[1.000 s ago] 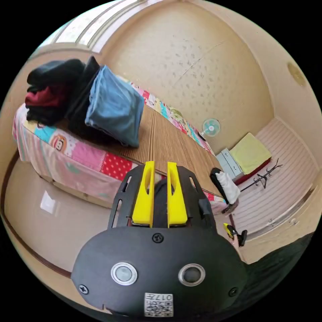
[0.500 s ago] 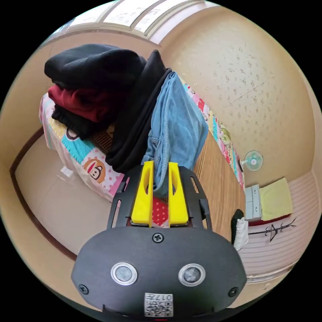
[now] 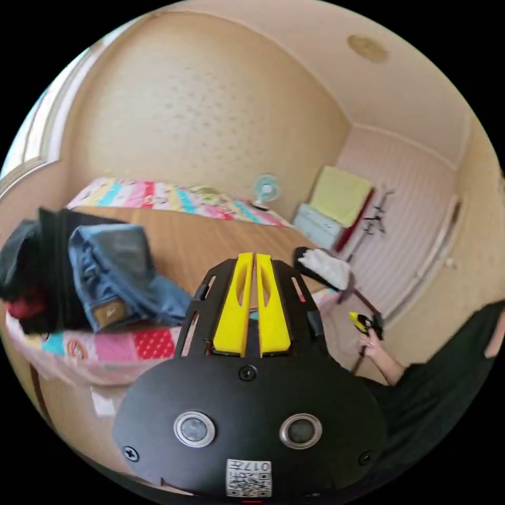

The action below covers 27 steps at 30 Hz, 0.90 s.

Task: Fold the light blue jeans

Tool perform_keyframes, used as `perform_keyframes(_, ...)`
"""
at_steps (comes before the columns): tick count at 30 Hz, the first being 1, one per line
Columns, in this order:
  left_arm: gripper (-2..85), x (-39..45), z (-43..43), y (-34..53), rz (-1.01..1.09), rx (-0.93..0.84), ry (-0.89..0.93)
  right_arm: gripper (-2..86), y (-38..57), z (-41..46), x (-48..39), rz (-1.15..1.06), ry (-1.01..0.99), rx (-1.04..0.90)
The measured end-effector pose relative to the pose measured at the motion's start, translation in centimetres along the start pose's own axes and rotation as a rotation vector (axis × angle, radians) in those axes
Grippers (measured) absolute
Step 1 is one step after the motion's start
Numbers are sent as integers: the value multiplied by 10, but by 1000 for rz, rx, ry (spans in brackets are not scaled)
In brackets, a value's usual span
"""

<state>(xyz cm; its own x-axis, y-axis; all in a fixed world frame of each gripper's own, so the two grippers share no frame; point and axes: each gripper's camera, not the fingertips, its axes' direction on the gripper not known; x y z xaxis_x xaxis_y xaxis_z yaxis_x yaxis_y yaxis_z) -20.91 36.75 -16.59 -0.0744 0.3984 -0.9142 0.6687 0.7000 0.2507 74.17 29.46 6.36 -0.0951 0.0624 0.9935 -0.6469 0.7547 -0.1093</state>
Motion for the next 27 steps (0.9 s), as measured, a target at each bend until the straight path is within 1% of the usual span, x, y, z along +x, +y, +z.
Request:
perform_keyframes(1, 69, -14, 6, 7, -72, -7, -73, 2, -1, 1, 3, 6, -14, 2)
perform_keyframes(2, 117, -42, 18, 20, -185, -17, -159, 2, -4, 2, 8, 16, -38, 9)
perform_keyframes(3, 133, -71, 33, 30, -282, -43, -176, 2, -7, 5, 13, 20, -63, 12)
perform_keyframes(4, 141, -86, 42, 34, -327, -61, -161, 2, -8, 6, 15, 21, -75, 12)
perform_keyframes(6, 150, -135, 88, 46, -457, -135, 13, 2, -12, 14, 22, 30, -113, 2)
perform_keyframes(7, 151, -144, 100, 49, -479, -156, 58, 2, -12, 17, 25, 33, -118, -5)
perform_keyframes(9, 163, -176, 153, 66, -615, -258, 231, 2, -14, 26, 33, 50, -127, -37)
perform_keyframes(11, 157, -187, 172, 79, -677, -242, 309, 2, -15, 30, 36, 53, -140, -51)
perform_keyframes(13, 108, -194, 178, 86, -708, -235, 284, 2, -15, 31, 37, 43, -153, -56)
perform_keyframes(14, 85, -195, 183, 86, -706, -256, 300, 3, -15, 29, 38, 36, -156, -58)
perform_keyframes(16, 50, -185, 181, 77, -639, -265, 371, 3, -16, 26, 40, 28, -160, -67)
perform_keyframes(17, 33, -169, 172, 66, -548, -229, 437, 4, -16, 22, 42, 25, -159, -71)
perform_keyframes(19, 16, -137, 151, 47, -429, -209, 445, 5, -16, 17, 44, 12, -150, -77)
perform_keyframes(21, 6, -77, 113, 20, -184, -174, 451, 9, -15, 17, 44, -18, -126, -106)
perform_keyframes(22, 4, -63, 102, 15, -136, -152, 472, 10, -14, 18, 44, -24, -117, -119)
perform_keyframes(24, 1, -17, 55, 3, -21, -45, 597, 21, -10, 31, 42, -54, -87, -169)
perform_keyframes(25, 0, -8, 44, 1, -2, -18, 632, 26, -8, 36, 41, -65, -87, -176)
perform_keyframes(27, -1, 30, -4, -4, 88, 114, 847, 59, 5, 64, 32, -112, -98, -182)
